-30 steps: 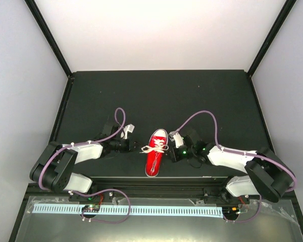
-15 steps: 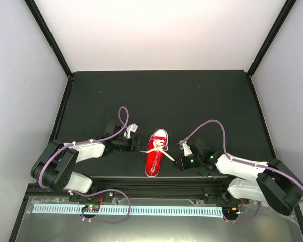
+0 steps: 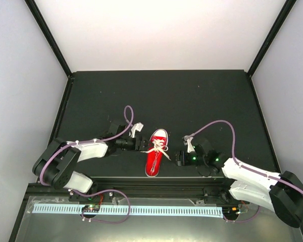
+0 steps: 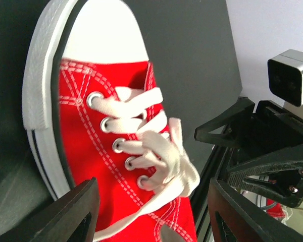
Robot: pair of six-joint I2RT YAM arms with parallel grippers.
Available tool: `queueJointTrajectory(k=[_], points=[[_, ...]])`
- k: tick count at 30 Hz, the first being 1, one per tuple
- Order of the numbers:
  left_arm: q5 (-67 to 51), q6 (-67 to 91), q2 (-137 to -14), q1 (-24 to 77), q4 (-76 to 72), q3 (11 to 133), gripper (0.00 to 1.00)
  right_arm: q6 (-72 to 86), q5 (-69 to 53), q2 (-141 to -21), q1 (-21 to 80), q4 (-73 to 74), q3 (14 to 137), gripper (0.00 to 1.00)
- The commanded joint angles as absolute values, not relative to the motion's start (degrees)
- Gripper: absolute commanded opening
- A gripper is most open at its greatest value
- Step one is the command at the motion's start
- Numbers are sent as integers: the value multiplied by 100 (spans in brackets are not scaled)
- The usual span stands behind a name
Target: Tie the shoes
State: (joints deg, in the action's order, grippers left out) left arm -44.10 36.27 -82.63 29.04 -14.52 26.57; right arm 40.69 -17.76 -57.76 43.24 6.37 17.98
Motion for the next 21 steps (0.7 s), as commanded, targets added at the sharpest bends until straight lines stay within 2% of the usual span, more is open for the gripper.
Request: queueJointTrajectory(k=[1, 4, 13, 21], points=[[-4571, 3781, -8431, 2970, -1904, 2940, 61, 4921, -1427, -5820, 4252, -341, 1763, 72], [-4554, 3851, -8606, 3000, -1975, 3011, 60, 5309, -1452, -6175, 4237, -830, 1805, 68], [-4539, 3981, -8927, 3085, -2174, 3187, 47, 5721, -1869, -7216, 4240, -2014, 1871, 55], [-4512, 3979, -9062, 3123, -2145, 3191, 30, 5861, -1941, -7664, 4238, -2511, 1867, 43]])
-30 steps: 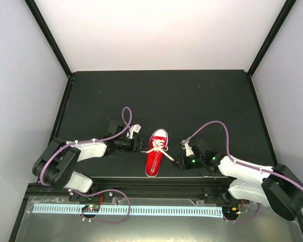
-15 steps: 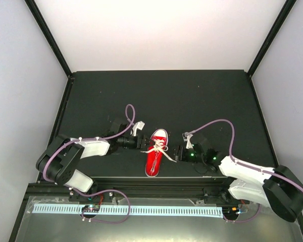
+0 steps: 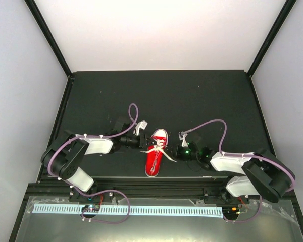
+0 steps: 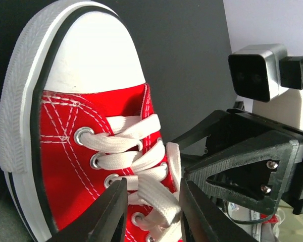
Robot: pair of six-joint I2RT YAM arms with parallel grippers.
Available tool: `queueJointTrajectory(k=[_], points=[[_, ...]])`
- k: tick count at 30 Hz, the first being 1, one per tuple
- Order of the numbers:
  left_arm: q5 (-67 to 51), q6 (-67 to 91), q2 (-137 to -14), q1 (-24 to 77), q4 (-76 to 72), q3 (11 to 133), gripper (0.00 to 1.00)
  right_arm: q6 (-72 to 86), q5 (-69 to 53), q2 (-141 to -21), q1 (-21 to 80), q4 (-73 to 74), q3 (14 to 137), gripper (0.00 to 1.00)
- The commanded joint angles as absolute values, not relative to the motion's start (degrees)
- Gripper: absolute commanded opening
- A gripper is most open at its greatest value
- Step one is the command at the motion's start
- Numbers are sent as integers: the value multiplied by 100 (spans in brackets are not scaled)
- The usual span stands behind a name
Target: Tie the shoes
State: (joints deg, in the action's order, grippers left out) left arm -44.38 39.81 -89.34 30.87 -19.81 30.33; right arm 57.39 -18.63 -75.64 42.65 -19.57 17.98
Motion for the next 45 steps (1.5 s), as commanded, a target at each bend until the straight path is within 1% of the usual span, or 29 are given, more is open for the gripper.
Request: queueJointTrajectory(k=[1, 6, 8, 12, 14, 15, 21, 27, 32, 36, 38, 39, 41, 45], points=[[-4503, 3983, -9076, 3127, -2151, 3183, 27, 5854, -1950, -7679, 4239, -2521, 1876, 42], [-4492, 4033, -9098, 3120, -2196, 3189, 18, 5785, -1957, -7797, 4244, -2523, 1939, 36], [-4491, 4045, -9099, 3123, -2216, 3188, 16, 5731, -1976, -7881, 4244, -2499, 1991, 29], [-4428, 4062, -9108, 3127, -2213, 3176, 8, 5687, -1986, -7963, 4241, -2532, 2026, 18], [-4303, 4058, -9053, 3126, -2168, 3129, 4, 5638, -1975, -7941, 4243, -2530, 2026, 5], [-4246, 4053, -9022, 3124, -2145, 3109, 2, 5608, -1947, -7922, 4243, -2486, 2030, 2], [-4019, 4086, -8851, 3124, -2125, 2970, 1, 5532, -1593, -7689, 4243, -2073, 1995, 2], [-3624, 4128, -8608, 3112, -1976, 2830, 1, 5509, -851, -7370, 4240, -1224, 1958, 2], [-3260, 4240, -8427, 3074, -1827, 2649, 1, 5556, -456, -7233, 4243, -1011, 1824, 2], [-3347, 4242, -8337, 3060, -1878, 2571, 1, 5500, -471, -7190, 4231, -1049, 1787, 2], [-3519, 4228, -8364, 3059, -1952, 2590, 1, 5388, -904, -7141, 4194, -1563, 1713, 2], [-3593, 4213, -8371, 3060, -1995, 2597, 1, 5328, -1180, -7145, 4184, -1910, 1698, 2], [-3696, 4180, -8376, 3072, -2046, 2614, 1, 5291, -1616, -7239, 4179, -2232, 1829, 11], [-3815, 4070, -8371, 3078, -1960, 2689, 2, 5367, -1792, -7477, 4176, -2444, 2070, 43]])
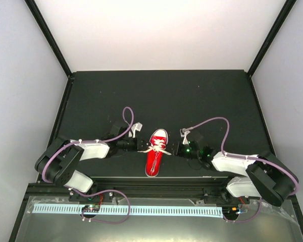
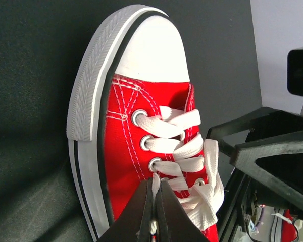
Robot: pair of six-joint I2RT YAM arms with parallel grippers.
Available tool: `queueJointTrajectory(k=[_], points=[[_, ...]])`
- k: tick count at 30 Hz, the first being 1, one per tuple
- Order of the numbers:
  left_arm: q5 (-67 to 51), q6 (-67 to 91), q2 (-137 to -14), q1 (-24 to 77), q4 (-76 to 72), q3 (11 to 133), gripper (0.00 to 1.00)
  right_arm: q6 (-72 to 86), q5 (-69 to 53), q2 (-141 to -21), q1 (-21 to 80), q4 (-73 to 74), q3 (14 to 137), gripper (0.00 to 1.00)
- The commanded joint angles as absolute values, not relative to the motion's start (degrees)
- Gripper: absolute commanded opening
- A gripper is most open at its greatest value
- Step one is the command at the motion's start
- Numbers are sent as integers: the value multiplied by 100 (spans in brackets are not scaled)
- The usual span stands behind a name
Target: Tie the shoes
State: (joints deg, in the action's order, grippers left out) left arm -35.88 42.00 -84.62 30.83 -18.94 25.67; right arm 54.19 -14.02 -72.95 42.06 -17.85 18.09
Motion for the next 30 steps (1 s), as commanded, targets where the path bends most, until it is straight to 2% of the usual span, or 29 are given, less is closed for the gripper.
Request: queueJointTrajectory(k=[1, 4, 7, 12, 17, 24, 26, 30], points=[[-3829, 4038, -8375, 3080, -1919, 2709, 2, 5360, -1797, -7536, 4182, -2481, 2111, 47], [-3852, 3971, -8339, 3085, -1838, 2742, 2, 5346, -1782, -7732, 4182, -2428, 2240, 51], [-3855, 3955, -8315, 3088, -1823, 2742, 1, 5336, -1716, -7962, 4183, -2382, 2305, 50], [-3878, 3961, -8347, 3087, -1841, 2758, 2, 5322, -1764, -8250, 4184, -2437, 2312, 40], [-3777, 3970, -8323, 3089, -1797, 2761, 2, 5321, -1656, -8194, 4181, -2308, 2321, 16], [-3487, 4051, -8221, 3090, -1711, 2707, 2, 5192, -1221, -7635, 4178, -1634, 2270, 8], [-3490, 4060, -8241, 3087, -1725, 2707, 1, 5163, -1177, -7532, 4181, -1538, 2253, 2], [-3428, 4060, -8229, 3087, -1713, 2670, 2, 5084, -971, -7432, 4181, -1389, 2227, 2]])
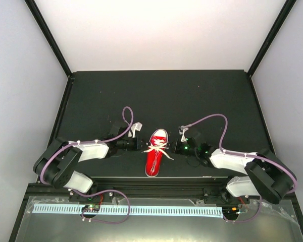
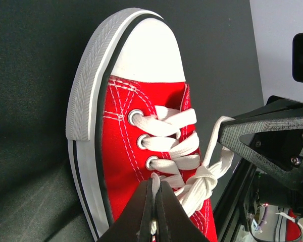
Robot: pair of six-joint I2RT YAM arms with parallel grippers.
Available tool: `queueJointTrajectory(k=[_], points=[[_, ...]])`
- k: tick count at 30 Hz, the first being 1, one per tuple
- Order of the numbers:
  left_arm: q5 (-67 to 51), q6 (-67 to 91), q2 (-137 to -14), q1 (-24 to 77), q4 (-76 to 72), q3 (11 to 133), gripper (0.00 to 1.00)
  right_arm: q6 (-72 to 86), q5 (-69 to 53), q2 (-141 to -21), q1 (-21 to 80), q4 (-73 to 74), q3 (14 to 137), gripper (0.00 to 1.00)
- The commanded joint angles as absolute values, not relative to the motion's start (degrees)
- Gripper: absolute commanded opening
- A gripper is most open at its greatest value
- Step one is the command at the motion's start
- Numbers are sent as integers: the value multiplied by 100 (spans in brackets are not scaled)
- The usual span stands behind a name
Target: Tie the shoes
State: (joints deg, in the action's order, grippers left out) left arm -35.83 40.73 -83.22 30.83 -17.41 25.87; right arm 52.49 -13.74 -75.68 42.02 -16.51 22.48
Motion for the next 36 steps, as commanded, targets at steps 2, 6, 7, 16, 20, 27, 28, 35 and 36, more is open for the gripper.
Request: queueJointTrajectory(k=[2, 6, 7, 16, 20, 27, 28, 35, 36], points=[[-3329, 4101, -8174, 3092, -1685, 2613, 2, 5057, -829, -7414, 4168, -1211, 2254, 1], [-3015, 4297, -8030, 3076, -1637, 2395, 1, 5115, -646, -7330, 4126, -963, 2195, 2], [-2925, 4349, -7982, 3068, -1652, 2322, 1, 5137, -616, -7304, 4113, -944, 2152, 2], [-2423, 4478, -7541, 3022, -1350, 1960, 2, 5219, -384, -6790, 4061, -610, 1847, 2], [-2216, 4539, -7387, 2952, -1193, 1859, 2, 5215, -266, -6551, 4040, -478, 1710, 2], [-2243, 4587, -7535, 2886, -1283, 1740, 2, 5214, -427, -6722, 4032, -602, 1607, 2], [-2245, 4594, -7567, 2886, -1314, 1722, 2, 5220, -442, -6740, 4033, -618, 1594, 2], [-2282, 4608, -7640, 2849, -1397, 1659, 2, 5237, -401, -6615, 4030, -614, 1469, 2], [-2285, 4604, -7638, 2850, -1389, 1673, 1, 5234, -394, -6595, 4030, -614, 1465, 2]])
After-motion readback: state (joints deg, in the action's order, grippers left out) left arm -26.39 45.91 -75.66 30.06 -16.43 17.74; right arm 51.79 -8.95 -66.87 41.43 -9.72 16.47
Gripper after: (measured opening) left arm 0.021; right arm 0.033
